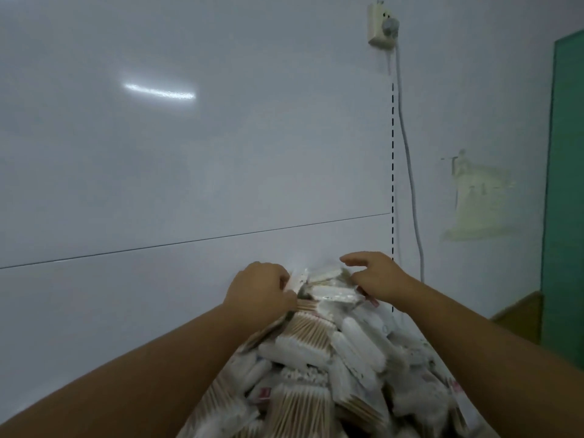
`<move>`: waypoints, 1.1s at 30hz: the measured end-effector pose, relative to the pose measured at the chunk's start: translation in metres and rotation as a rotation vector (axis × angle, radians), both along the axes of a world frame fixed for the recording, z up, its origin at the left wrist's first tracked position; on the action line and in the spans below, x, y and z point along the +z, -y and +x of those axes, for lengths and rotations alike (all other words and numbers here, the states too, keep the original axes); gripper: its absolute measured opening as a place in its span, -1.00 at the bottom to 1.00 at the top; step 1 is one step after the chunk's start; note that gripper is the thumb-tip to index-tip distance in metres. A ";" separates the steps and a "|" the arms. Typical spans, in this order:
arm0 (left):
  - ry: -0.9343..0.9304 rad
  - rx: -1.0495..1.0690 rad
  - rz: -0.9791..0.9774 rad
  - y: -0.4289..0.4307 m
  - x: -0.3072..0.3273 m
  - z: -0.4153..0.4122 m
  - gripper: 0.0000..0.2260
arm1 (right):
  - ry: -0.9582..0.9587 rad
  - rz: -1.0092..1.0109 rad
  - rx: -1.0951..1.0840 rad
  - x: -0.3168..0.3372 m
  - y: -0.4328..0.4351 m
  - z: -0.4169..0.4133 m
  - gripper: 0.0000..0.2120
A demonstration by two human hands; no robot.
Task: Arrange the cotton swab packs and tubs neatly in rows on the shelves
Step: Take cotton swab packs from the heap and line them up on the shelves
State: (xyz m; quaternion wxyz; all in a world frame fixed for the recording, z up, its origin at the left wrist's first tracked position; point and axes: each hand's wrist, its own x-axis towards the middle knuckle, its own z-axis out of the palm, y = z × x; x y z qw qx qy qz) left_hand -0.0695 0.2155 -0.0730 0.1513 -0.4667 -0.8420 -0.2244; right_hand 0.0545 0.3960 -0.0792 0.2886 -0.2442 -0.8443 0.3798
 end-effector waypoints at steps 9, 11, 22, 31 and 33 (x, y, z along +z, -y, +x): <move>0.873 -0.122 0.641 0.053 0.038 -0.006 -0.78 | -0.251 -0.129 0.017 0.009 0.009 -0.006 -0.87; 1.066 -0.145 0.676 0.069 0.040 -0.009 -0.76 | -0.383 -0.068 -0.026 0.015 0.014 -0.006 -0.84; 1.253 -0.227 0.712 0.122 0.034 -0.021 -0.75 | -0.332 -0.322 0.346 0.053 0.116 -0.023 -0.85; 1.043 -0.355 0.781 0.130 0.028 -0.010 -0.68 | -0.212 -0.181 0.410 0.054 0.146 -0.019 -0.86; 1.056 -0.331 0.814 0.136 0.024 -0.017 -0.68 | -0.088 0.118 0.219 0.056 0.118 -0.005 -0.80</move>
